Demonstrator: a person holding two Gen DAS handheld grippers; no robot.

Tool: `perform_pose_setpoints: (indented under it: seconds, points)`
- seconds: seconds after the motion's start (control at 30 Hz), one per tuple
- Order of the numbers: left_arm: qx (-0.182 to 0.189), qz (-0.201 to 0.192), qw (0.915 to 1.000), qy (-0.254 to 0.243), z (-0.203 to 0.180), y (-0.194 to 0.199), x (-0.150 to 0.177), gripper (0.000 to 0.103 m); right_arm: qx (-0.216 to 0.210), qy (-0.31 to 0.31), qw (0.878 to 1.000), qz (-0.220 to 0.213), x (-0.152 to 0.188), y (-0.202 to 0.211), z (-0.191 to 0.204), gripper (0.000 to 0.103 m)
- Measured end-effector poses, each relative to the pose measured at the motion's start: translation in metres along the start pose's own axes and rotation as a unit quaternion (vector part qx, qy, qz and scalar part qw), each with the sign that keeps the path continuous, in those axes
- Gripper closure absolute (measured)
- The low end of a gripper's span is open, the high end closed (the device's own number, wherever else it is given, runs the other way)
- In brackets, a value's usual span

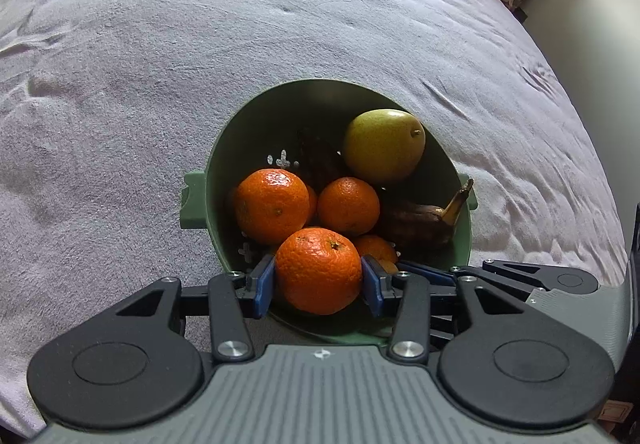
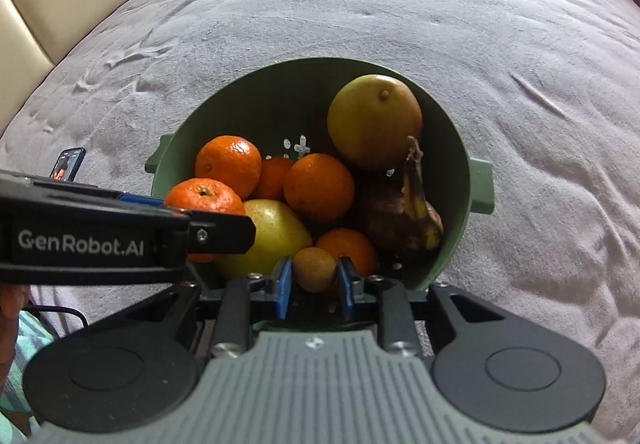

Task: Organize fruits
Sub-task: 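Lower the held mandarin and small fruit into the colander with both tools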

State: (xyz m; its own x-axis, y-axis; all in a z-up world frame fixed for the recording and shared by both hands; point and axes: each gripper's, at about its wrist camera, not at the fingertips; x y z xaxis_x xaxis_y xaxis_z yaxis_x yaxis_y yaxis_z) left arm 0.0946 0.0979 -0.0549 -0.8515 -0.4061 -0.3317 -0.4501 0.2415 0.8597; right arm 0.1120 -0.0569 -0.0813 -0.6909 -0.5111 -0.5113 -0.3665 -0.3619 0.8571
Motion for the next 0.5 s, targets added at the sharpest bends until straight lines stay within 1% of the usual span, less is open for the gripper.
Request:
perform_pose_setpoints:
  seconds: [0.1, 0.2, 0.3, 0.4, 0.5]
  points:
    - [0.001, -0.004, 1.0, -0.002, -0.001, 0.001, 0.001, 0.052, 0.001, -0.001, 1.0, -0.003, 0.0, 0.003, 0.0, 0.08]
    - [0.005, -0.009, 0.9999, -0.007, -0.002, 0.002, 0.001, 0.052, 0.005, -0.01, 1.0, -0.009, 0.002, 0.008, -0.003, 0.066]
    - [0.011, -0.019, 0.9997, -0.012, -0.004, 0.006, 0.0, 0.052, 0.001, -0.024, 1.0, -0.021, 0.003, 0.015, -0.008, 0.066]
    - [0.02, -0.036, 0.999, -0.014, -0.006, 0.013, -0.002, 0.052, -0.009, -0.035, 0.998, -0.051, 0.003, 0.027, -0.012, 0.066]
    - [0.028, -0.052, 0.9982, -0.008, -0.007, 0.02, -0.009, 0.052, -0.007, -0.037, 0.996, -0.081, 0.002, 0.039, -0.014, 0.066]
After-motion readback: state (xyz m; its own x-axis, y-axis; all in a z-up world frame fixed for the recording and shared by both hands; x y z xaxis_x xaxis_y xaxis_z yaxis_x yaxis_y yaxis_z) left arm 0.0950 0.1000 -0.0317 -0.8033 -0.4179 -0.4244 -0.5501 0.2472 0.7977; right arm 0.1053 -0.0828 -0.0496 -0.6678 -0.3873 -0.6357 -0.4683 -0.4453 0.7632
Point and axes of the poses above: each gripper's, at about its wrist camera, not at the fingertips, and y roughly against the way its jaws point, z to its left, x to its underside, and after that the axes turned 12 degrees about y, right-handed
